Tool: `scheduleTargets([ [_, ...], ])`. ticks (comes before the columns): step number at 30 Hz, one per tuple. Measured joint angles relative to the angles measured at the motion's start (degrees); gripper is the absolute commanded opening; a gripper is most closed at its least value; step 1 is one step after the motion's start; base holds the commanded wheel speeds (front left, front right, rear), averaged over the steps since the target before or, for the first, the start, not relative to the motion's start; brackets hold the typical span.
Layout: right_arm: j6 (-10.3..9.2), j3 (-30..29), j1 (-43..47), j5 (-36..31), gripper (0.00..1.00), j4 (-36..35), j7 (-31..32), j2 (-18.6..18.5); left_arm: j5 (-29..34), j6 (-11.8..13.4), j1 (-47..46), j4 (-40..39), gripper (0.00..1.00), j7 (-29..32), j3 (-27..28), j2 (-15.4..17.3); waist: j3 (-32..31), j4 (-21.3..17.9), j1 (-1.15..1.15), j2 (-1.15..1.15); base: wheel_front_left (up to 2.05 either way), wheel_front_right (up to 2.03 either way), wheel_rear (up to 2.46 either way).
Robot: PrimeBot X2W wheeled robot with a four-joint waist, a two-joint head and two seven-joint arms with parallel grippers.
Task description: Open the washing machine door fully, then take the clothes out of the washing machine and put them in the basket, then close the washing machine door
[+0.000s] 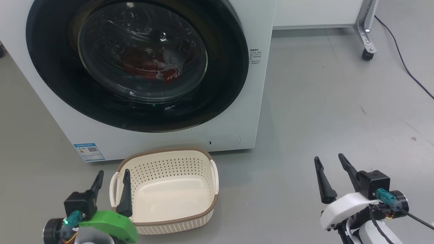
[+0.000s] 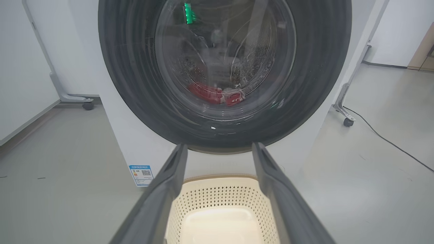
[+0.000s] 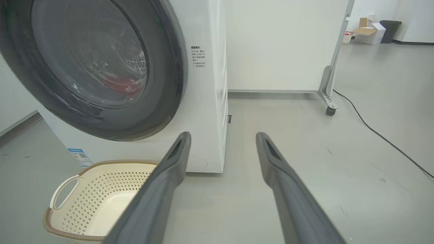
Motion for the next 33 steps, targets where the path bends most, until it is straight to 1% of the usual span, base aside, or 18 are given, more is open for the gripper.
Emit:
scheduleTargets([
  [3, -0.49, 0.5, 0.0, -2.3, 1.0, 0.0, -0.6, 0.0, 1.6, 0.3, 0.0, 0.6, 1.0, -0.5, -0.3, -0.2, 0.0, 0.0, 0.0, 0.0, 0.0, 0.0, 0.0],
  [12, -1.01, 1.5, -0.2, -8.3, 1.0, 0.0, -1.9, -0.3, 7.8, 1.0, -0.6, 1.5, 1.0, -2.0, -0.9, -0.3, 0.0, 0.0, 0.0, 0.0, 0.0, 0.0, 0.0],
  [33, -0.98, -1.2, -0.2, -8.2, 1.0, 0.0, -2.0, 1.2, 7.9, 1.0, -0.9, 2.9, 1.0, -2.0, 0.6, -1.4, 0.2, 0.0, 0.0, 0.0, 0.0, 0.0, 0.0],
])
